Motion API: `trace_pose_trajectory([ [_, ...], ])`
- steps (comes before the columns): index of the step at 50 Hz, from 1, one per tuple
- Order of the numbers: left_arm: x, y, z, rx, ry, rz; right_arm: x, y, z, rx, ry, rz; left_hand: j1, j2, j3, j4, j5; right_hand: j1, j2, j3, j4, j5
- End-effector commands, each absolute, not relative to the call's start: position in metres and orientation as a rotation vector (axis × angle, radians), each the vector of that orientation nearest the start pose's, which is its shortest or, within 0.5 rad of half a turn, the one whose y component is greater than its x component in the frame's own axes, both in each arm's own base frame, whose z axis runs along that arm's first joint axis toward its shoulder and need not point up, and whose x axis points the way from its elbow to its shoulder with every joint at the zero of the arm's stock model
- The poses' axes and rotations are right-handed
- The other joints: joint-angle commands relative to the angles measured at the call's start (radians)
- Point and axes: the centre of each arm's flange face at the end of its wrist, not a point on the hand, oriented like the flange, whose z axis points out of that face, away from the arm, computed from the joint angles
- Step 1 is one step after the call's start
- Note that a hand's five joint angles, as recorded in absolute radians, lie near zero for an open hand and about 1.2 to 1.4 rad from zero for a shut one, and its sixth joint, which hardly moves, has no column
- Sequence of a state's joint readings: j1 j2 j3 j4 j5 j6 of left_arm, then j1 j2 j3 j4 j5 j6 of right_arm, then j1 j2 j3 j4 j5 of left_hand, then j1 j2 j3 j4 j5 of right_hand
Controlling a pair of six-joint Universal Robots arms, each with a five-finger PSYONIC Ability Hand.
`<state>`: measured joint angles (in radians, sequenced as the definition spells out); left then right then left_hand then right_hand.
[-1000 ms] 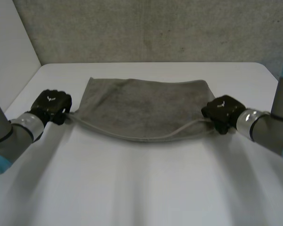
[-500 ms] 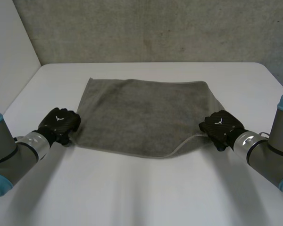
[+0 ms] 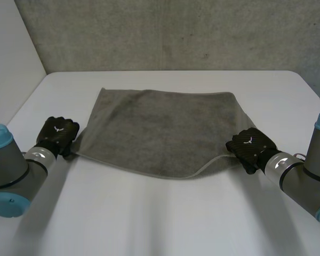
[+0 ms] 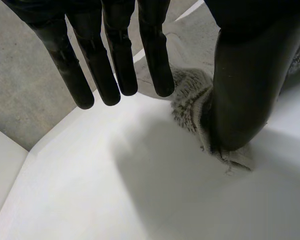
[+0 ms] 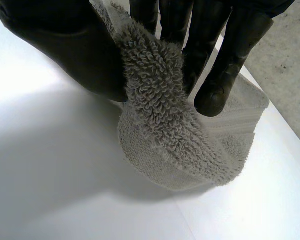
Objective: Fold the towel.
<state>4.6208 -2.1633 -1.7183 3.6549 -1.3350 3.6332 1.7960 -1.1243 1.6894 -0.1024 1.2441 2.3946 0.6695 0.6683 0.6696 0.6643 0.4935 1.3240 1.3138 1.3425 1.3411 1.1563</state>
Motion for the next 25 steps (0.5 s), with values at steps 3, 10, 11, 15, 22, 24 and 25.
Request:
trace_pose_trajectory([
  [3, -0.184, -0.344, 0.106, 0.897, 2.245, -1.906, 0.229, -0.285, 0.144, -1.442, 2.202, -1.720, 0.495, 0.496, 0.495, 0.500, 0.497, 0.072, 0.083, 0.054, 0.055, 0.065],
  [10, -0.183, -0.344, 0.146, 0.862, 2.139, -2.011, 0.227, -0.290, 0.169, -1.327, 2.182, -1.808, 0.727, 0.728, 0.727, 0.732, 0.728, 0.072, 0.083, 0.054, 0.055, 0.065],
  [11, -0.183, -0.344, 0.146, 0.862, 2.139, -2.011, 0.227, -0.290, 0.169, -1.327, 2.182, -1.809, 0.727, 0.728, 0.727, 0.732, 0.728, 0.072, 0.083, 0.054, 0.055, 0.065],
  [15, -0.186, -0.341, 0.202, 0.800, 2.003, -2.182, 0.227, -0.296, 0.232, -1.172, 2.053, -2.032, 0.727, 0.728, 0.727, 0.732, 0.728, 0.072, 0.083, 0.054, 0.055, 0.065],
  [22, -0.187, -0.327, 0.287, 0.699, 1.791, -2.429, 0.223, -0.290, 0.312, -1.013, 1.876, -2.242, 0.727, 0.728, 0.727, 0.732, 0.728, 0.072, 0.083, 0.054, 0.055, 0.065],
  [24, -0.186, -0.320, 0.302, 0.686, 1.770, -2.455, 0.219, -0.285, 0.324, -1.012, 1.883, -2.251, 0.727, 0.728, 0.727, 0.732, 0.728, 0.072, 0.083, 0.054, 0.055, 0.065],
  [25, -0.185, -0.314, 0.312, 0.686, 1.763, -2.465, 0.213, -0.283, 0.332, -1.016, 1.921, -2.235, 0.727, 0.728, 0.727, 0.732, 0.728, 0.072, 0.083, 0.054, 0.055, 0.065],
])
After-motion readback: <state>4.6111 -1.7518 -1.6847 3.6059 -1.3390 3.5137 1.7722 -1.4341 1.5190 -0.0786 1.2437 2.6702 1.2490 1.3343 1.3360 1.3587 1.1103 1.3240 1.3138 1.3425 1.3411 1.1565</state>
